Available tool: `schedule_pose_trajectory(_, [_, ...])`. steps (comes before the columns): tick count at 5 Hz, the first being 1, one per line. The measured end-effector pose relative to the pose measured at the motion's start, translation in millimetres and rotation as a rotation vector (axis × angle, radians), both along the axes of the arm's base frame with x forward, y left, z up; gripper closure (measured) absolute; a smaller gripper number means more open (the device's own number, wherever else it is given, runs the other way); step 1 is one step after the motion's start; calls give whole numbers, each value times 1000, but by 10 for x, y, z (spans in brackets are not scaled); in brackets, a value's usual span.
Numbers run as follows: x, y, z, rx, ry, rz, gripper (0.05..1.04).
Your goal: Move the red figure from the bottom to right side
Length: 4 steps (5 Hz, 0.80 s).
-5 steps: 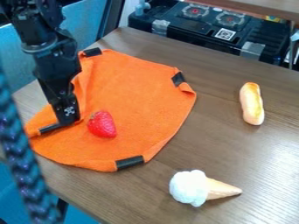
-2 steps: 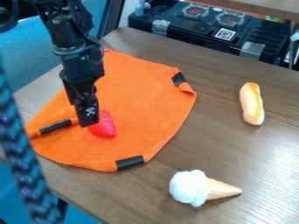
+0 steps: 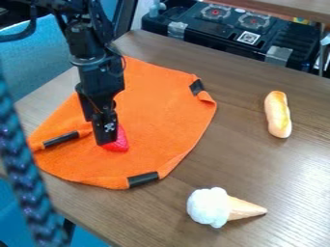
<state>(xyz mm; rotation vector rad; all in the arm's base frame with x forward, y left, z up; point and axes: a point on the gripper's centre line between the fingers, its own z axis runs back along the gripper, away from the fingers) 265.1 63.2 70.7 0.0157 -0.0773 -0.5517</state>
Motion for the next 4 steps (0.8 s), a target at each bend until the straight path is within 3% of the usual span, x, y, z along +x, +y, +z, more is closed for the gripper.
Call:
schedule_pose_trajectory(1, [26, -78, 1, -14, -8, -13, 83])
schedule_pose_trajectory(2, [95, -137, -15, 19, -47, -32, 112])
schedule_pose_trajectory(3, [144, -179, -144, 21, -79, -23, 350])
schedule_pose_trajectory(4, [126, -250, -359, 25, -80, -42, 617])
